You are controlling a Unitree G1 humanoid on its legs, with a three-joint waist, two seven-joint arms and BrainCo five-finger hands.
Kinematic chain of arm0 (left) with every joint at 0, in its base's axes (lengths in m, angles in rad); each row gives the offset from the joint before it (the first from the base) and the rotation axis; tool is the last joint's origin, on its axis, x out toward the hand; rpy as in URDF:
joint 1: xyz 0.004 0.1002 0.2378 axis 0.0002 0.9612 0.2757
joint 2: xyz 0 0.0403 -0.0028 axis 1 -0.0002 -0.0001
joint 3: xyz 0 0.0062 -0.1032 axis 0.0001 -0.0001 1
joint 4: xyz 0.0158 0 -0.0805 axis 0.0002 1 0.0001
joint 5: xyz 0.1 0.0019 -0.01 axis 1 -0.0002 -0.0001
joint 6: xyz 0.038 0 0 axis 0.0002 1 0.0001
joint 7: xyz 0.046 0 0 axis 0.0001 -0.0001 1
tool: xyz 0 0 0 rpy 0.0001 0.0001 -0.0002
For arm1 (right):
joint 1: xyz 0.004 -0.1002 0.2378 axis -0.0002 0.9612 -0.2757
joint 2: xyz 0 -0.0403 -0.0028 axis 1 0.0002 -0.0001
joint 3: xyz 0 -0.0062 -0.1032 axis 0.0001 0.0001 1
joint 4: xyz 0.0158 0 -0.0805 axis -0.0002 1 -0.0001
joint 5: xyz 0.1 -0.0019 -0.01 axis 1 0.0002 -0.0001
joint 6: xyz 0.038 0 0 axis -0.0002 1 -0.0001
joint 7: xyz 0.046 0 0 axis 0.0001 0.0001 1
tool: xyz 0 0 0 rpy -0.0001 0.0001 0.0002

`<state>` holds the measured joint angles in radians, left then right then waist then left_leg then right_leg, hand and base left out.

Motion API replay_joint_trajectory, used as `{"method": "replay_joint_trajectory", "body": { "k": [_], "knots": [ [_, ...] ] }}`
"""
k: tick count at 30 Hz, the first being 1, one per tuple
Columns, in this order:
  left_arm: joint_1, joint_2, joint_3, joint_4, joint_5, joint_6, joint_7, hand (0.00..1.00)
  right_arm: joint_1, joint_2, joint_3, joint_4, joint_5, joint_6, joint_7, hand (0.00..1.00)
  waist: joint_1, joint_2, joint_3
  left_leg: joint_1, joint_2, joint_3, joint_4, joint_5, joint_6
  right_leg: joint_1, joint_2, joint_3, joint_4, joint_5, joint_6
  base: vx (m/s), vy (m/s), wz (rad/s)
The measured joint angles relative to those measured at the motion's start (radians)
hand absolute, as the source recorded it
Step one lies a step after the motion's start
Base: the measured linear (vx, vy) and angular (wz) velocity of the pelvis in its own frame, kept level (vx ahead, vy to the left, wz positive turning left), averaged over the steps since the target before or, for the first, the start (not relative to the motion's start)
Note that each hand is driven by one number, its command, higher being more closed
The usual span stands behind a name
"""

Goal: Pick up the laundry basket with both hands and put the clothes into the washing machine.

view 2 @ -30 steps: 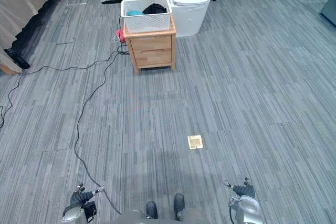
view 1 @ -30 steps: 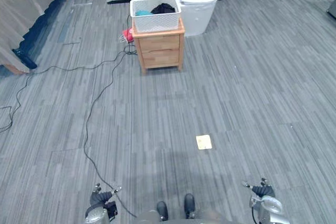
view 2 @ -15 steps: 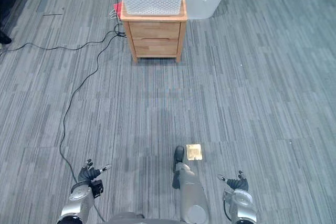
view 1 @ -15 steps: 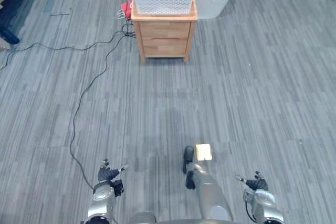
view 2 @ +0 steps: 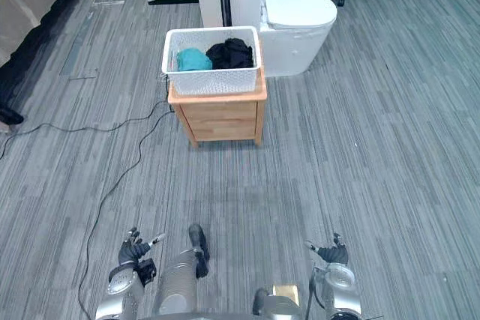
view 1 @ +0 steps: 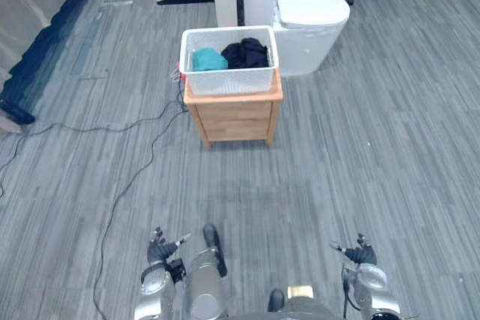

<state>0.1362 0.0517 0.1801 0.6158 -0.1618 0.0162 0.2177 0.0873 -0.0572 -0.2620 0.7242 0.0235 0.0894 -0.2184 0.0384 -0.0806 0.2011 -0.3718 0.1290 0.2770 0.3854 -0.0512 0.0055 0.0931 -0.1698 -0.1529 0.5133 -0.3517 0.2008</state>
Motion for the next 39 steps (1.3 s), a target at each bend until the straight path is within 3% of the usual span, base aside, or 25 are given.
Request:
{"method": "replay_joint_trajectory", "body": {
  "k": [2,3,4,7,8,9,11,12,13,14,15,16,17,19,20,22,23,25,26,30,39],
  "knots": [
    [-0.002,0.017,-0.026,0.014,0.003,0.004,0.0,0.0,0.003,0.034,0.01,0.004,-0.007,0.0,0.003,0.0,-0.019,-0.032,0.001,0.088,-0.051,0.016,0.008,-0.083,0.036,-0.175,-0.087,0.025,0.422,0.106,-0.023,0.72,0.272,0.09],
    [0.001,0.017,-0.036,0.014,0.007,0.009,0.002,0.0,-0.006,0.038,0.033,0.006,-0.012,0.0,0.005,0.0,-0.025,-0.017,0.01,0.185,-0.054,0.023,-0.01,-0.122,0.039,-0.246,-0.085,0.015,0.543,0.083,-0.064,0.69,0.195,-0.06],
    [0.001,0.018,-0.04,0.014,0.007,0.008,0.002,0.0,-0.007,0.038,0.04,0.004,-0.016,-0.001,0.005,0.0,-0.025,-0.006,0.015,0.23,-0.053,0.028,-0.031,-0.131,0.036,-0.269,-0.076,0.007,0.549,0.074,-0.08,0.55,0.128,-0.17],
    [-0.012,0.042,-0.055,0.015,0.007,0.006,0.001,0.0,-0.021,0.037,0.054,-0.005,-0.025,-0.006,0.006,0.0,-0.039,0.019,0.02,0.372,-0.053,0.038,-0.14,-0.145,0.027,-0.403,-0.035,-0.08,0.373,0.05,-0.112,0.49,0.058,0.0],
    [-0.034,0.053,-0.054,0.028,0.007,0.006,0.001,0.0,-0.035,0.032,0.055,0.001,-0.026,-0.005,0.006,0.0,-0.053,0.022,0.025,0.412,-0.051,0.034,-0.175,-0.147,0.021,-0.443,-0.015,-0.12,0.176,0.063,-0.119,0.51,-0.016,0.25],
    [-0.054,0.058,-0.052,0.051,0.008,0.007,0.001,0.0,-0.042,0.022,0.055,0.006,-0.026,-0.004,0.006,0.0,-0.067,0.024,0.03,0.451,-0.047,0.036,-0.205,-0.147,0.018,-0.449,0.014,-0.135,-0.073,0.136,-0.128,0.51,-0.016,0.32],
    [-0.067,0.073,-0.052,0.078,0.019,0.007,0.001,0.0,-0.036,0.009,0.053,0.008,-0.026,-0.004,0.006,0.0,-0.088,0.006,0.03,0.522,-0.063,0.039,-0.243,-0.161,-0.028,-0.45,0.032,-0.115,-0.356,0.293,-0.107,0.55,-0.095,0.37],
    [-0.067,0.078,-0.054,0.089,0.023,0.007,0.001,0.0,-0.02,-0.002,0.054,0.01,-0.03,0.0,0.006,0.0,-0.089,-0.026,0.028,0.576,-0.075,0.033,-0.242,-0.2,-0.076,-0.452,0.029,-0.069,-0.364,0.386,-0.144,0.68,-0.153,0.35],
    [-0.066,0.074,-0.054,0.095,0.027,0.008,0.001,0.0,-0.012,-0.009,0.054,0.015,-0.033,0.0,0.006,0.0,-0.092,-0.02,0.027,0.597,-0.071,0.026,-0.238,-0.213,-0.088,-0.453,0.036,-0.052,-0.329,0.45,-0.171,0.61,-0.198,0.2],
    [-0.064,0.069,-0.055,0.1,0.031,0.008,0.001,0.0,-0.005,-0.013,0.054,0.016,-0.034,0.001,0.007,0.0,-0.091,-0.011,0.022,0.603,-0.041,0.02,-0.185,-0.218,-0.096,-0.475,0.052,-0.028,-0.243,0.473,-0.195,0.52,-0.195,0.05],
    [-0.064,0.068,-0.055,0.1,0.039,0.007,0.001,0.0,-0.006,-0.012,0.055,0.012,-0.034,0.002,0.009,0.0,-0.088,-0.006,0.024,0.585,-0.027,0.02,-0.123,-0.218,-0.096,-0.482,0.056,-0.032,-0.208,0.44,-0.211,0.59,-0.257,-0.04],
    [-0.065,0.056,-0.049,0.095,0.039,0.007,0.001,0.0,0.001,-0.01,0.054,-0.018,-0.034,0.003,0.014,0.0,-0.088,0.018,0.037,0.512,0.043,0.006,0.079,-0.211,-0.107,-0.46,0.08,-0.048,-0.178,0.391,-0.228,0.54,-0.27,0.02],
    [-0.06,0.025,-0.022,0.075,0.04,0.007,0.0,0.0,0.018,-0.011,0.053,-0.059,-0.034,0.004,0.021,0.0,-0.088,0.047,0.047,0.421,0.122,-0.034,0.332,-0.138,-0.125,-0.419,0.114,-0.072,-0.155,0.346,-0.256,0.52,-0.25,-0.02],
    [-0.026,-0.011,-0.009,0.045,0.04,0.008,-0.001,0.0,0.031,-0.006,0.056,-0.112,-0.034,0.004,0.024,0.0,-0.074,0.072,0.049,0.311,0.221,-0.072,0.629,-0.038,-0.118,-0.334,0.169,-0.074,-0.147,0.288,-0.289,0.58,-0.201,-0.27],
    [-0.006,-0.019,-0.014,0.02,0.042,0.01,-0.003,0.0,0.03,0.004,0.067,-0.157,-0.034,0.0,0.02,0.0,-0.064,0.054,0.048,0.237,0.239,-0.054,0.743,-0.096,-0.105,-0.268,0.175,-0.055,-0.157,0.25,-0.299,0.6,-0.154,-0.45],
    [0.003,-0.026,-0.015,-0.018,0.045,0.01,-0.003,0.0,0.031,0.011,0.068,-0.184,-0.034,-0.001,0.016,0.0,-0.047,0.045,0.039,0.192,0.232,0.019,0.599,-0.151,-0.091,-0.214,0.176,-0.036,-0.22,0.247,-0.294,0.42,-0.073,-0.27],
    [0.004,-0.029,-0.014,-0.039,0.047,0.009,-0.002,0.0,0.033,0.012,0.069,-0.199,-0.034,0.0,0.016,0.0,-0.047,0.05,0.036,0.189,0.209,0.037,0.442,-0.174,-0.089,-0.194,0.175,-0.035,-0.243,0.248,-0.288,0.38,-0.002,-0.13],
    [0.003,-0.035,-0.013,-0.048,0.047,0.015,0.001,0.0,0.031,0.006,0.065,-0.207,-0.034,-0.001,0.015,0.0,-0.04,0.073,0.024,0.21,0.15,0.021,0.161,-0.159,-0.099,-0.189,0.178,-0.028,-0.252,0.246,-0.278,0.38,0.088,-0.15],
    [0.002,-0.041,-0.012,-0.048,0.047,0.016,0.001,0.0,0.033,0.008,0.049,-0.22,-0.034,0.001,0.006,0.0,-0.035,0.099,0.022,0.241,0.128,0.015,-0.002,-0.1,-0.093,-0.188,0.191,-0.027,-0.246,0.237,-0.264,0.3,0.137,-0.07],
    [-0.001,-0.032,0.001,-0.059,0.047,0.017,0.001,0.0,0.056,0.029,0.042,-0.284,-0.035,0.002,0.002,0.0,-0.023,0.069,0.004,0.296,0.058,0.035,-0.109,-0.093,-0.086,-0.183,0.138,-0.013,-0.243,0.209,-0.213,0.19,0.106,0.08],
    [0.022,-0.005,0.059,-0.073,0.047,0.016,0.003,0.0,0.044,0.014,0.06,-0.348,-0.063,-0.001,0.003,0.0,-0.022,0.069,-0.018,0.337,-0.007,0.049,-0.212,-0.068,-0.062,-0.163,0.108,0.003,-0.306,0.227,-0.179,0.05,0.061,-0.01]
  ]
}}
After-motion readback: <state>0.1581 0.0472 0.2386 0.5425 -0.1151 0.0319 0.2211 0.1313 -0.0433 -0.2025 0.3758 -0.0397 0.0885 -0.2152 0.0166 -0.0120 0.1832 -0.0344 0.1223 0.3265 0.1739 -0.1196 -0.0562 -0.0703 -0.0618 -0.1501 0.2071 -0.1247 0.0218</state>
